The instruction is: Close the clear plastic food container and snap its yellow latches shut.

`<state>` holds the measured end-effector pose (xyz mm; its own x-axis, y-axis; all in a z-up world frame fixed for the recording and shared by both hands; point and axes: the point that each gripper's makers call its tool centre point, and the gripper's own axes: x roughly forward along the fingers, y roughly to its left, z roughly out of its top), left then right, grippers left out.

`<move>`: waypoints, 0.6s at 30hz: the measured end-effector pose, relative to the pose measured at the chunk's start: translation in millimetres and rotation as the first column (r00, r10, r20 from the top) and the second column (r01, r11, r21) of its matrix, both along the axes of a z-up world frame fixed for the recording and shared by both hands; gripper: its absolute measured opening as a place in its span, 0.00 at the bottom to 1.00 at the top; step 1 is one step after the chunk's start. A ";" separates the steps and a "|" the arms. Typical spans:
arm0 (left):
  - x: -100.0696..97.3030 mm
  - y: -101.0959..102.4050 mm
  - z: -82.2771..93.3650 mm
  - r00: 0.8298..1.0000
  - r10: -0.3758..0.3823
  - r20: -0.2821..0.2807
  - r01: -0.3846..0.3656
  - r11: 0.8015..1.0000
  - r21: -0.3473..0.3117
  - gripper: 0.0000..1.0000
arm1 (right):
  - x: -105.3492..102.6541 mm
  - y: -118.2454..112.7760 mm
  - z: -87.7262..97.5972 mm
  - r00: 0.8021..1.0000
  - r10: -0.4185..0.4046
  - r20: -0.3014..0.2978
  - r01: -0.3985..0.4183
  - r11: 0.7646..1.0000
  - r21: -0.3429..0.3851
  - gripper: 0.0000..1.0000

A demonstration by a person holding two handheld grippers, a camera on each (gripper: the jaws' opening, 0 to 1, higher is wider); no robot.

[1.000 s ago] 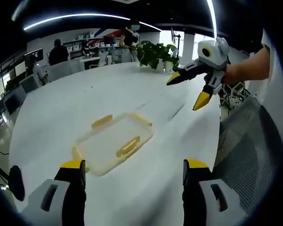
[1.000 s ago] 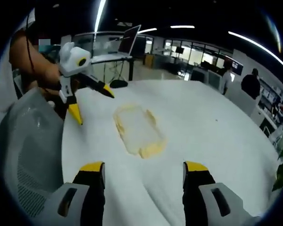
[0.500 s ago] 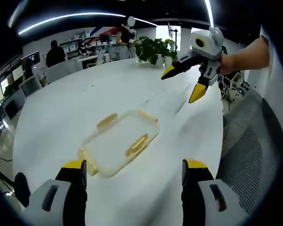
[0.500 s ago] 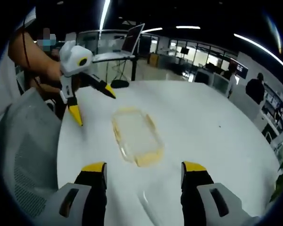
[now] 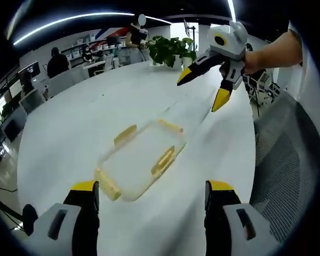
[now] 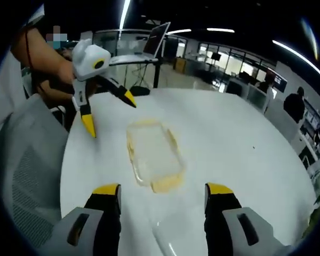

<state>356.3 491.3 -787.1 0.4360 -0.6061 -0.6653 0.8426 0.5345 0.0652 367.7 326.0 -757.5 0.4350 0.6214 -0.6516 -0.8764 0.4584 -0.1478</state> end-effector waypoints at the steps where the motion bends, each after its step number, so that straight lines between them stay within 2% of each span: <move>1: 0.4 0.6 -0.7 1.000 -0.004 -0.001 0.004 1.000 0.005 0.81 | 0.4 0.7 -0.2 1.000 0.003 -0.002 -0.003 1.000 0.002 0.63; 18: 15.2 11.3 -10.0 0.997 -0.079 0.004 0.078 0.993 0.084 0.78 | 2.5 9.3 -17.1 0.995 0.096 -0.032 -0.098 0.993 -0.063 0.61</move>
